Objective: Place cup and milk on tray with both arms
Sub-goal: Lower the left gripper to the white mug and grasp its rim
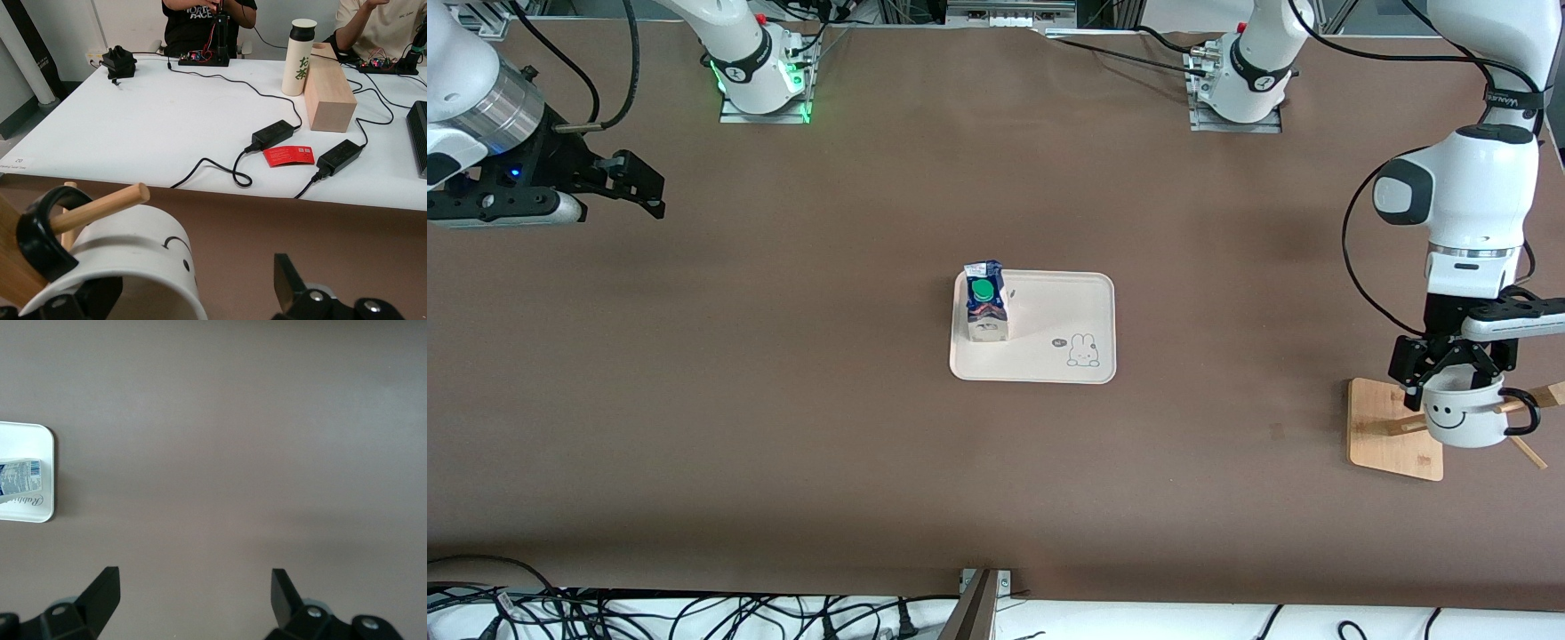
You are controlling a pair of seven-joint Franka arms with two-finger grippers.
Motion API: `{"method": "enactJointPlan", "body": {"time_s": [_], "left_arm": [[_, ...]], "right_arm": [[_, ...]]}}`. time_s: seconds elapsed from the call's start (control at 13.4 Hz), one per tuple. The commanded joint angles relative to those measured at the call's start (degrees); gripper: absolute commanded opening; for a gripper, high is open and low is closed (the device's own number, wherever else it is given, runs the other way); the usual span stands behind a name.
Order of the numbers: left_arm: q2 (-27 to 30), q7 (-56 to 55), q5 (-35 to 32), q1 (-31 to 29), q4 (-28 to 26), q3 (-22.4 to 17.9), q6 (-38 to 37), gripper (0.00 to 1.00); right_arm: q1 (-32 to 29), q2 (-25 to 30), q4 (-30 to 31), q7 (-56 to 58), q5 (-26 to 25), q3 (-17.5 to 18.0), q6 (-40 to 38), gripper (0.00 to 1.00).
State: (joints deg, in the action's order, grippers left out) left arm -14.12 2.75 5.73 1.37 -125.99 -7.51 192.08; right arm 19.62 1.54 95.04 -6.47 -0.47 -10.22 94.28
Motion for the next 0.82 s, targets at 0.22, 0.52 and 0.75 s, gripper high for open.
{"method": "enactJointPlan", "body": {"time_s": [0.22,0.52,0.75], "left_arm": [[-0.6,0.9,1.4,0.0,1.1,-0.5,0.1,0.91],[-0.6,0.8,1.4,0.0,0.7,-0.6,0.1,0.37],[-0.5,1.1,1.2,0.0,0.7,-0.6,0.1,0.00]], "right_arm": [[0.0,-0.7,-1.5,-0.2,-0.4,-0.2,0.8,1.00],[-0.1,-0.9,-1.5,-0.2,-0.4,-0.2,0.9,1.00],[-0.1,-1.5,-2.0,-0.2,-0.4,-0.2,1.1,1.00]]}}
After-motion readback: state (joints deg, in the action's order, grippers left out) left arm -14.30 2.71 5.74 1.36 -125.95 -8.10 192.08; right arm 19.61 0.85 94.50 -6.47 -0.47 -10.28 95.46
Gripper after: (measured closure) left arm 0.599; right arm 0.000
